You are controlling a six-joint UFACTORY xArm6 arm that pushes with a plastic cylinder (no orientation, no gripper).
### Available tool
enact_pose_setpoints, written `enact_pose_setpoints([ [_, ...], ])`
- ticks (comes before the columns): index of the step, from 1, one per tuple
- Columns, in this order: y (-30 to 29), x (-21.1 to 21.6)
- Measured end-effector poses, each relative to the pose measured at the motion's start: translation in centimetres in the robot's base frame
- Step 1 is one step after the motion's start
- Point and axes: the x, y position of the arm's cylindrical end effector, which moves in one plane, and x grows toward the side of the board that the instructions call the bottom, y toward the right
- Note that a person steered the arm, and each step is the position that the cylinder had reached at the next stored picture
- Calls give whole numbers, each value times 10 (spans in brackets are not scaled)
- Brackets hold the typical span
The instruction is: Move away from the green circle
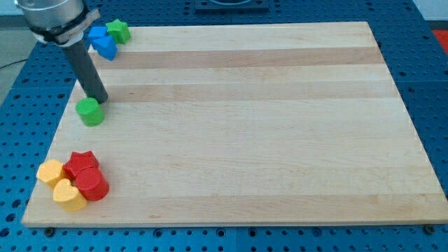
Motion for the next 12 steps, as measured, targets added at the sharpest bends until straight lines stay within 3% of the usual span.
enact_pose_setpoints([
  [4,0,94],
  [5,0,91],
  [7,62,20],
  [8,41,21],
  [9,-30,2],
  [10,-61,-29],
  [12,-62,-32],
])
